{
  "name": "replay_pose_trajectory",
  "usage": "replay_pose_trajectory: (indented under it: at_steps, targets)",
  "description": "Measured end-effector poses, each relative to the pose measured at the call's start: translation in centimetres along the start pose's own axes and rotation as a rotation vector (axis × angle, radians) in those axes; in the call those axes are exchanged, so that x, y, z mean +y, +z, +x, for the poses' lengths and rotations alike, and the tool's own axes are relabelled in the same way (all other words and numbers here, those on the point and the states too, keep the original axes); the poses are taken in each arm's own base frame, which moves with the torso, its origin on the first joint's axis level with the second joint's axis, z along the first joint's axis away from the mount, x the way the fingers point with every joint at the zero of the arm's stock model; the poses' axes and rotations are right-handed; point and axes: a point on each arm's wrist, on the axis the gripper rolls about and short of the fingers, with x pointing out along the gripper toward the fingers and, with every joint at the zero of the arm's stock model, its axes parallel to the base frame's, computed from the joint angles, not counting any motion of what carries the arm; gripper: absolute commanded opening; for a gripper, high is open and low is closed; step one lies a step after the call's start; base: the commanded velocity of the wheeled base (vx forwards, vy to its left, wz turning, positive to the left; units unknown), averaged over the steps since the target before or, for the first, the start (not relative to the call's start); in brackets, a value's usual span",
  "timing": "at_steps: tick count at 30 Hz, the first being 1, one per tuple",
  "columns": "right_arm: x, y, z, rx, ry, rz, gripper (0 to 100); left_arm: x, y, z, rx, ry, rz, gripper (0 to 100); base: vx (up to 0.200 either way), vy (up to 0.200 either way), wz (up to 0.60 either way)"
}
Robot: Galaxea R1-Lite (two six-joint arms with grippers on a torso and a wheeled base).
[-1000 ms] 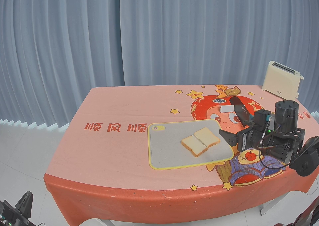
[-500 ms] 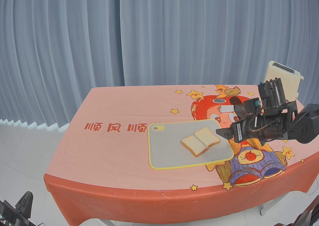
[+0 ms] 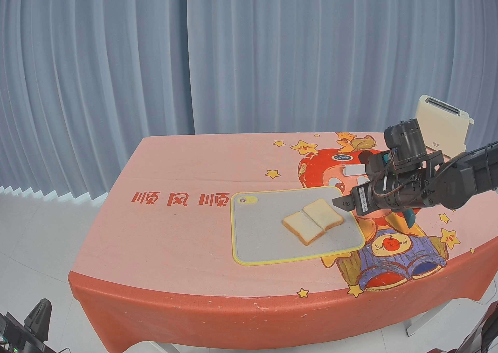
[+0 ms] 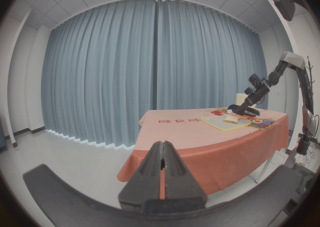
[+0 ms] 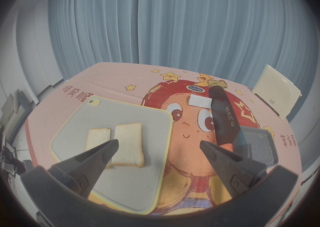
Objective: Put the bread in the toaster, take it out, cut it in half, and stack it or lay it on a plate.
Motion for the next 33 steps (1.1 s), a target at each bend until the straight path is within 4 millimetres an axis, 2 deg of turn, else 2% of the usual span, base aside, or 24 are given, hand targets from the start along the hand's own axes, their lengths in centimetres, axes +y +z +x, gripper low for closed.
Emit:
replay_pose_trajectory:
  at_steps: [12,33]
  targets:
    - [0.4,-0.5,2.6,0.056,-0.010,-0.018,100,0.0,0.0,0.0,0.000,0.001,0.000,0,0.000,0.000,0.00]
    - [0.2,0.0,4.1,0.059,-0.046,-0.023,100,0.0,0.0,0.0,0.000,0.000,0.000,0,0.000,0.000,0.00]
